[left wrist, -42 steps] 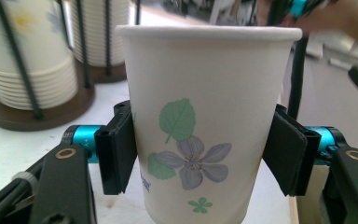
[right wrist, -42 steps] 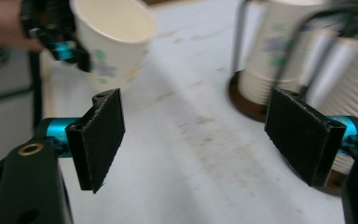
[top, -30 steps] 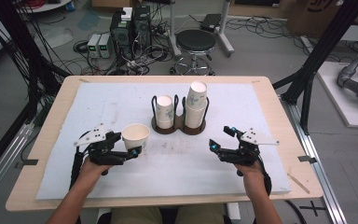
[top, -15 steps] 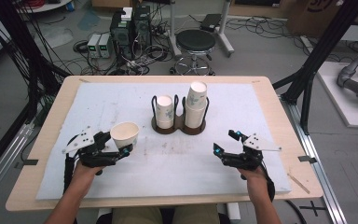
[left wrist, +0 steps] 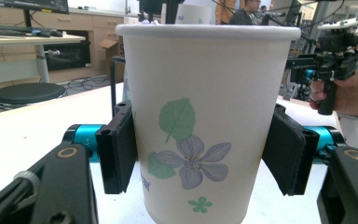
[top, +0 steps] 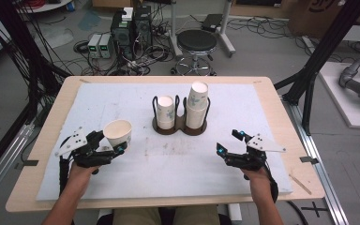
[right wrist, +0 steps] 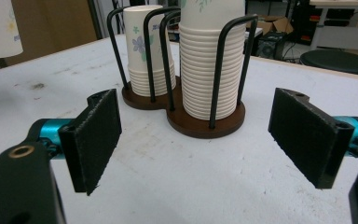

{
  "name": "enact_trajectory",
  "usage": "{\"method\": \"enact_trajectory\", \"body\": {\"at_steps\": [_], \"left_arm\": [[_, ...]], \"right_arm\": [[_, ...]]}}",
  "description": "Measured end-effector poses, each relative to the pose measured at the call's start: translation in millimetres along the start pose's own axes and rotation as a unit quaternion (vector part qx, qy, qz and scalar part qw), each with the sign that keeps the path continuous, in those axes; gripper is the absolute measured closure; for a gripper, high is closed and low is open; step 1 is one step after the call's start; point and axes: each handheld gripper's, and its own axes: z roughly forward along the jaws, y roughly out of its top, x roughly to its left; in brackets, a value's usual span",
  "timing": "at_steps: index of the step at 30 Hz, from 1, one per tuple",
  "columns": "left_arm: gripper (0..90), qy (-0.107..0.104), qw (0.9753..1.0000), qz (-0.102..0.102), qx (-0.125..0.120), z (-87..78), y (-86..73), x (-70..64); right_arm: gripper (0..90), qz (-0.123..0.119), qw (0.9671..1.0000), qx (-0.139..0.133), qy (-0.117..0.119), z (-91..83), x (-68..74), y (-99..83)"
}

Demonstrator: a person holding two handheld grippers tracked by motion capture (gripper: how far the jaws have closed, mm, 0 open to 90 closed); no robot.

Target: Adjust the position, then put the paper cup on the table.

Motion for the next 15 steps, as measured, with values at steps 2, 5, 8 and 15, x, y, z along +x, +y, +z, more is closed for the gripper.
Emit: {"method": "enact_trajectory", "body": {"at_steps": [2,5,8,15], "left_arm": [[33.8,0.002,1.0000,0.000,-0.003,-1.6,0.8,1.4],[33.8,0.008,0.9999,0.000,-0.008,-4.7,2.4,2.6],[33.8,0.011,0.9999,-0.002,-0.012,-6.0,2.8,4.0],[33.8,0.018,0.9997,-0.002,-0.017,-5.0,2.7,8.5]], "right_arm": [[17.4,-0.002,1.0000,0.001,-0.001,0.5,-0.2,0.2],[17.4,-0.006,1.0000,0.003,0.002,1.0,0.6,-0.2],[17.4,-0.006,1.0000,0.003,0.005,1.7,0.4,0.3],[17.4,-0.001,1.0000,0.006,0.006,-2.4,0.5,-1.8]]}}
